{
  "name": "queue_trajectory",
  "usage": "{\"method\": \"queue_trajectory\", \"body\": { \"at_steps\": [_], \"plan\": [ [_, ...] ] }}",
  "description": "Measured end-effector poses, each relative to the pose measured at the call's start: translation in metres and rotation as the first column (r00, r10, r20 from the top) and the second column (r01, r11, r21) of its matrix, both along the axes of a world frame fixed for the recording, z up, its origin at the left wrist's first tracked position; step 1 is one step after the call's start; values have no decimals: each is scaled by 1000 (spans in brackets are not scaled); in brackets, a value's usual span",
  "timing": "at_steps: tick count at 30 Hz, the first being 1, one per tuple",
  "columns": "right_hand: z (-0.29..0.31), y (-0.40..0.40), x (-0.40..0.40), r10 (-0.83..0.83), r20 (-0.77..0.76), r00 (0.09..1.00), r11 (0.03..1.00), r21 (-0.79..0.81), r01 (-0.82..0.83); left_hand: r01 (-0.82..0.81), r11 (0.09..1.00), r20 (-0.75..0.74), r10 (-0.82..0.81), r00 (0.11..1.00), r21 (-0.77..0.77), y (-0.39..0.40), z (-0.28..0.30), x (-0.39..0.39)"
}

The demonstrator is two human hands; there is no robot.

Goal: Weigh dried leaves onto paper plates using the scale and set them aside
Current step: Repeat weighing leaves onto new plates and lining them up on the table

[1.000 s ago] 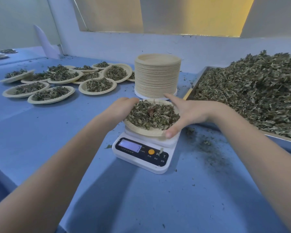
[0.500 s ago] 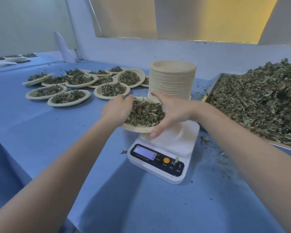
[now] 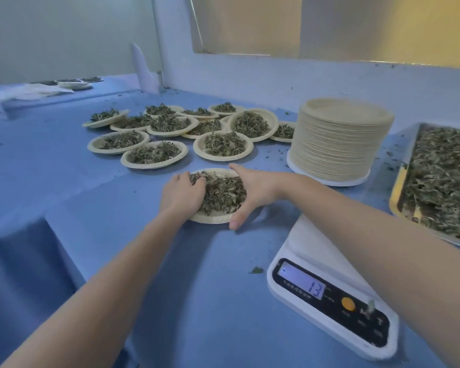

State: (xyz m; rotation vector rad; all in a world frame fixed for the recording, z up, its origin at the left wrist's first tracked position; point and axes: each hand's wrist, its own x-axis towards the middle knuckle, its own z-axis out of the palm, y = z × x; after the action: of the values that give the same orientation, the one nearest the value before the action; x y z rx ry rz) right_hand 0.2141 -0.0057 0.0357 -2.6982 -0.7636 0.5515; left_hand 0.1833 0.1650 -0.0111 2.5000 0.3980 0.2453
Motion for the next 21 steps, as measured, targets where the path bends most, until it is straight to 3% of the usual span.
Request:
{"method": "queue_trajectory", "body": {
  "at_steps": [7,15,21],
  "plan": [
    [1,14,48,-11,0,1000,1000,-4,11,-2,999,30,1,1000,46,11,-4,49],
    [2,19,104,4,31,1000,1000,-26,-3,-37,997,5,38,999,-65,18,4,104],
    [6,13,140,-30,-40,999,1000,0,30,-74,988,22,78,997,-136,7,6,132]
  ]
}}
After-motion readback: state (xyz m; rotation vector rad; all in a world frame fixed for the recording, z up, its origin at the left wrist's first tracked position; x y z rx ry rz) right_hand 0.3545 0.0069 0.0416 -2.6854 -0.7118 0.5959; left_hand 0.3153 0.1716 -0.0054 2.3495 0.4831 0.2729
